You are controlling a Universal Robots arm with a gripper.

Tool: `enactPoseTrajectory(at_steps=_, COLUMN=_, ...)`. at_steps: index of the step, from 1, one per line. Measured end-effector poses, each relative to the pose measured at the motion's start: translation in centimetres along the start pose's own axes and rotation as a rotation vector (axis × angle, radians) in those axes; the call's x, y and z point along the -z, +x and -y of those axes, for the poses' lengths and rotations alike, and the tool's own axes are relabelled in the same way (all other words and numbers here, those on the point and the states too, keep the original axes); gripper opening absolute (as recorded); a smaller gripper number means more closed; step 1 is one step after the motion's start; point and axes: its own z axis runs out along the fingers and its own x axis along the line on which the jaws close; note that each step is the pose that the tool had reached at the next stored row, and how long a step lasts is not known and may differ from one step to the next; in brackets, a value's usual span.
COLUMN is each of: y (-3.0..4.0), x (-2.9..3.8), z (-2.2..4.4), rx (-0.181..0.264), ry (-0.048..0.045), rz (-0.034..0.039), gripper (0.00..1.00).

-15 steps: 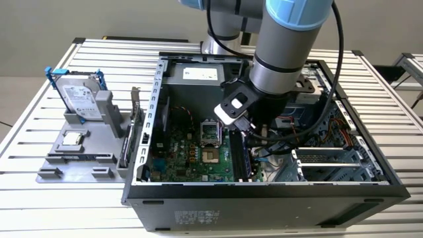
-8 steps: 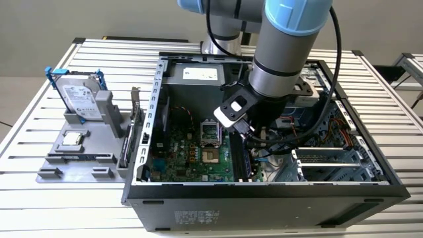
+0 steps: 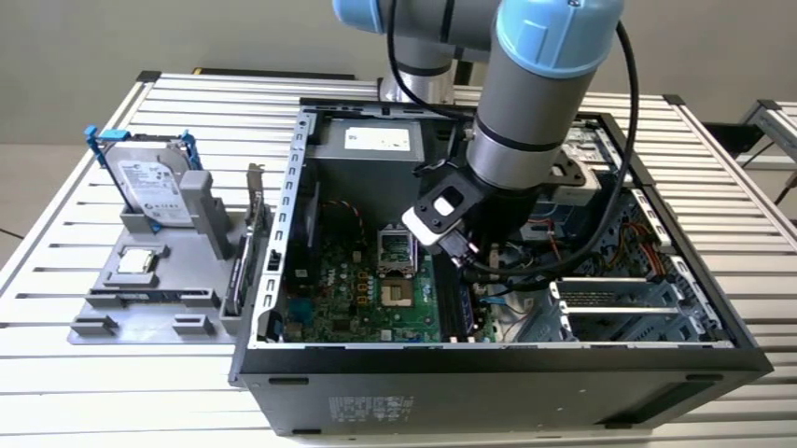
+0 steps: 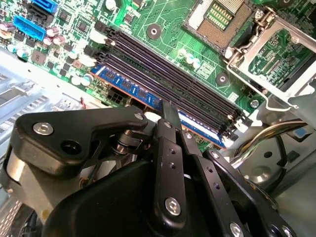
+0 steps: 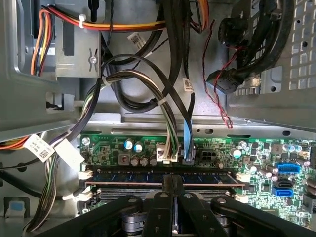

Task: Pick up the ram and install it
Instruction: 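Press down the ram until it locks into place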

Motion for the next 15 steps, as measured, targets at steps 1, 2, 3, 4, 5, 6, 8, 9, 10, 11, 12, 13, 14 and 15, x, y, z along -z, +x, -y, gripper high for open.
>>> enactPoseTrajectory(at_steps=1, y=0.0, x=-0.08, z=0.0, rx=0.001, ry=0.0001, rz=0.0003, gripper=0.0)
enactPoseTrajectory(at_steps=2, y=0.0, x=-0.15, z=0.0, rx=0.001, ry=0.0003, rz=0.0009, gripper=0.0)
enactPoseTrajectory(at_steps=3, y=-0.01, x=-0.22, z=0.0, rx=0.002, ry=0.0004, rz=0.0012, gripper=0.0)
enactPoseTrajectory(at_steps=4, y=0.0, x=-0.32, z=0.0, rx=0.002, ry=0.0004, rz=0.0011, gripper=0.0)
enactPoseTrajectory(at_steps=5, y=0.0, x=-0.41, z=0.0, rx=0.002, ry=0.0004, rz=0.001, gripper=0.0)
enactPoseTrajectory(at_steps=6, y=0.02, x=-0.53, z=-0.01, rx=0.003, ry=0.0003, rz=0.0001, gripper=0.0)
enactPoseTrajectory(at_steps=8, y=0.02, x=-0.67, z=0.0, rx=0.004, ry=0.0006, rz=0.0008, gripper=0.0)
enactPoseTrajectory(at_steps=9, y=0.02, x=-0.73, z=0.0, rx=0.004, ry=0.0007, rz=0.001, gripper=0.0)
enactPoseTrajectory(at_steps=10, y=0.02, x=-0.78, z=0.0, rx=0.004, ry=0.0007, rz=0.0009, gripper=0.0)
enactPoseTrajectory(at_steps=11, y=0.02, x=-0.78, z=-0.01, rx=0.005, ry=0.0007, rz=0.0008, gripper=0.0)
enactPoseTrajectory(at_steps=12, y=0.03, x=-0.79, z=-0.01, rx=0.005, ry=0.0007, rz=0.0007, gripper=0.0)
enactPoseTrajectory(at_steps=13, y=0.03, x=-0.81, z=-0.01, rx=0.005, ry=0.0006, rz=0.0003, gripper=0.0)
enactPoseTrajectory(at_steps=14, y=0.03, x=-0.81, z=-0.01, rx=0.005, ry=0.0005, rz=0.0001, gripper=0.0)
enactPoseTrajectory(at_steps=15, y=0.03, x=-0.81, z=-0.01, rx=0.005, ry=0.0005, rz=0.0001, gripper=0.0)
